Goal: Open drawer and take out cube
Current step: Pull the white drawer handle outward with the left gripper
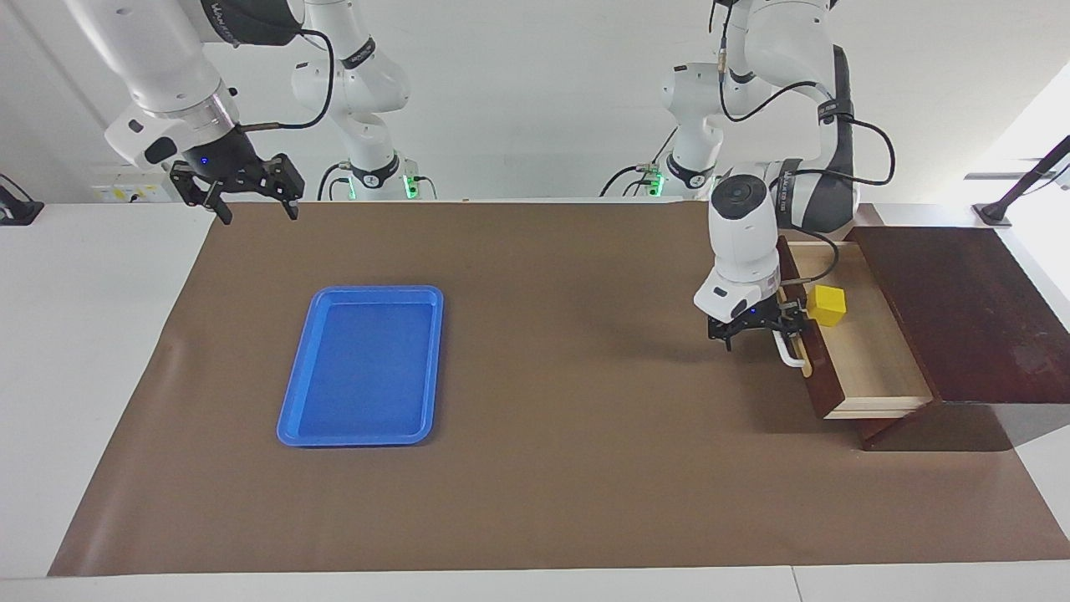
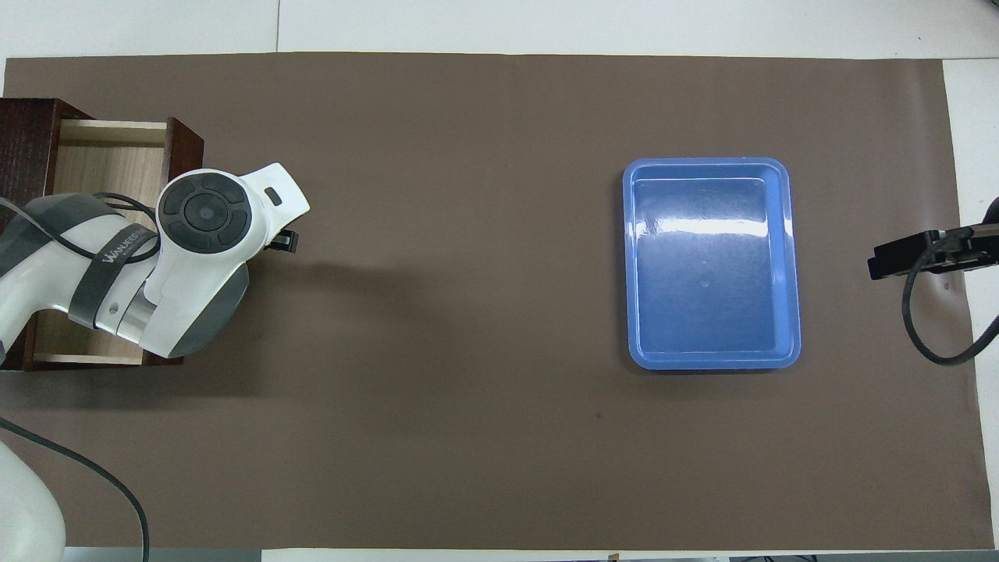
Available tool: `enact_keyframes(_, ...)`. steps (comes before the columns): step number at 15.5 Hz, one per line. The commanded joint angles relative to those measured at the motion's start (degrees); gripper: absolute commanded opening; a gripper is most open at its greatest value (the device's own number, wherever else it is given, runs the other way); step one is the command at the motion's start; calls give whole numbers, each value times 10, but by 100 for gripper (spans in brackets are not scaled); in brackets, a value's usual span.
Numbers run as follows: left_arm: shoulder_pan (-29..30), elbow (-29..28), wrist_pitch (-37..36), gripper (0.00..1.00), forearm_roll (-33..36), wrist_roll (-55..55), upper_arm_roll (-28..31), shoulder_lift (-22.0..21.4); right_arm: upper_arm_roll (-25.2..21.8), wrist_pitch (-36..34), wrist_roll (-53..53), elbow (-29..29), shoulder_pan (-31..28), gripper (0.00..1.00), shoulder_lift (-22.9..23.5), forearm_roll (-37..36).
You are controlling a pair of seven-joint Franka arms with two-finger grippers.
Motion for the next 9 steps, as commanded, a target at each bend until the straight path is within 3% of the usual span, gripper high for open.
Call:
enact_keyframes(1, -24, 3, -3, 100, -34, -10, 2, 3, -1, -6, -13, 0, 0, 100, -3, -6)
enact_keyframes(4, -22, 17, -23, 100, -39, -9, 3, 4, -1, -6, -13, 1, 1, 100, -2, -6)
enact_keyframes(9, -14, 169, -156, 100, -129, -11, 6, 20, -1, -7, -14, 0, -2, 100, -3, -6)
